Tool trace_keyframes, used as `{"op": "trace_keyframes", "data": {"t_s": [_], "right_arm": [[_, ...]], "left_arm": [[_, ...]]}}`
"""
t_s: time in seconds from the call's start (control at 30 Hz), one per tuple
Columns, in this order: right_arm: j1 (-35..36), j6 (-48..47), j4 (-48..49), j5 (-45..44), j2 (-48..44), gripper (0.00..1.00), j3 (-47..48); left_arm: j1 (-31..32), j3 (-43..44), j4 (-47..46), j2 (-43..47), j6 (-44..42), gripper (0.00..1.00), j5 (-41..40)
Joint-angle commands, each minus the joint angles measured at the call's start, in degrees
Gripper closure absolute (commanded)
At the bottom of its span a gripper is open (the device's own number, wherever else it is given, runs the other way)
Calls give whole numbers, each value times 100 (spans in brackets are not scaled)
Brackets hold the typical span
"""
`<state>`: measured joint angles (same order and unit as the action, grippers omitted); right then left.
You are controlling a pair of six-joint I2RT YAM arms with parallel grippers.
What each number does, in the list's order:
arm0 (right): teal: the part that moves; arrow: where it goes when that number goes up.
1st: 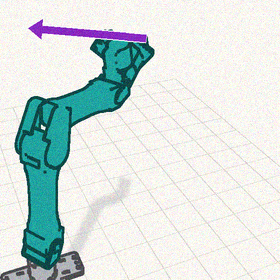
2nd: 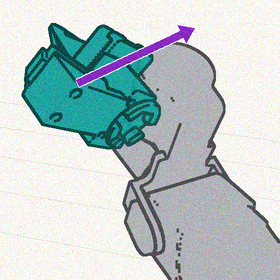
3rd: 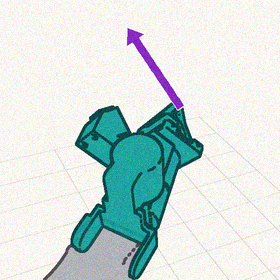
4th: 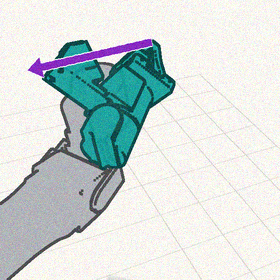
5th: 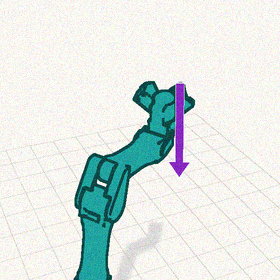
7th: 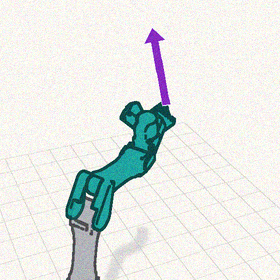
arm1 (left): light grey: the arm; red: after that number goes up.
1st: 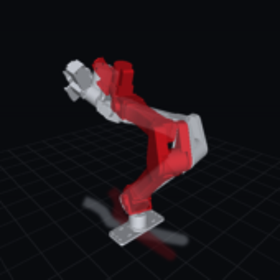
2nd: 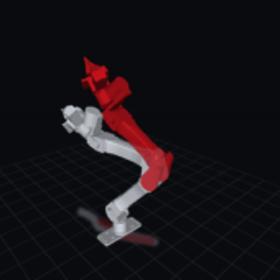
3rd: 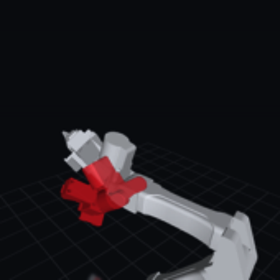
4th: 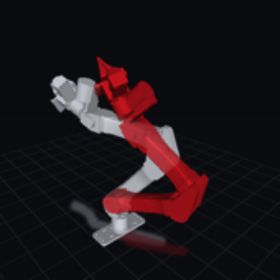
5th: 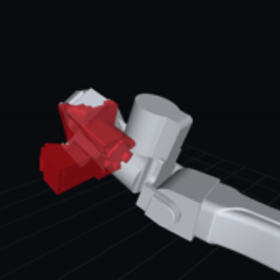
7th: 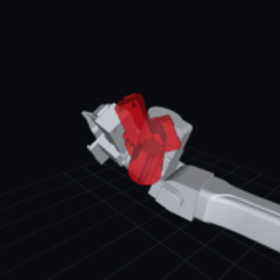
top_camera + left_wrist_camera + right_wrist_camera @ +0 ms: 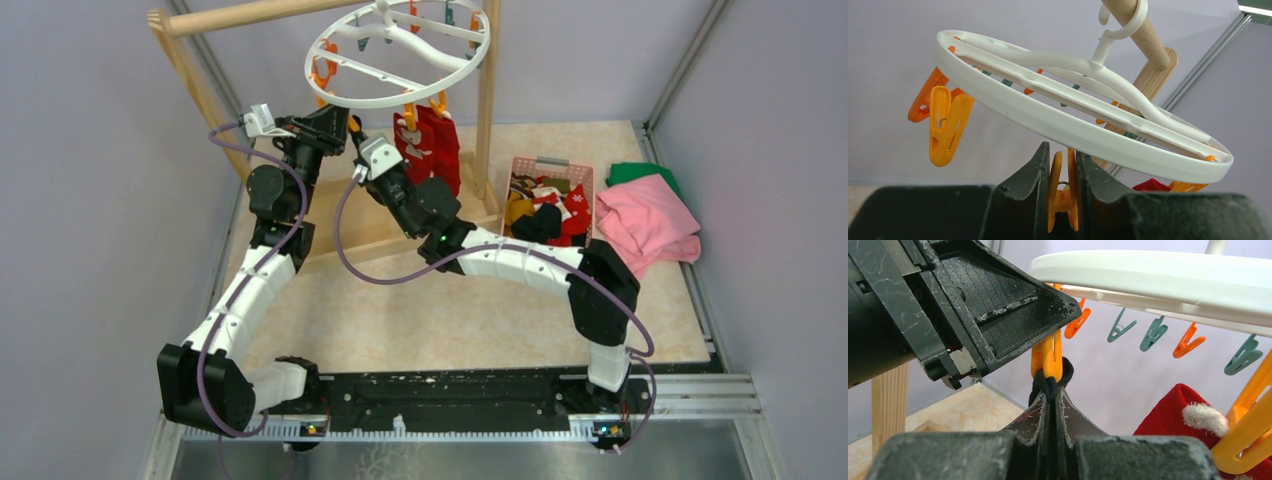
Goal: Clip the socks to the hanger
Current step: Clamp the sock onto the hanger.
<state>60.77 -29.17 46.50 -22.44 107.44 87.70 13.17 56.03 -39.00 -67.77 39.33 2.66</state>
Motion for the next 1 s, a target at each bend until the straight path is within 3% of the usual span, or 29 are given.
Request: {"op": "trace_keyframes", "data": {"t_s": [0.0,0.3,0.97], "right_arm": [[-130,13,239,37,-426,100,271],[-374,147,-916,565,-921,100,-169],[-466,591,-1253,959,-800,100,-99]], "left_arm": [[72,22,499,-151,106,100,72],[72,81,560,-126,-2,100,-2],[76,40,542,7,83,100,-13]]}}
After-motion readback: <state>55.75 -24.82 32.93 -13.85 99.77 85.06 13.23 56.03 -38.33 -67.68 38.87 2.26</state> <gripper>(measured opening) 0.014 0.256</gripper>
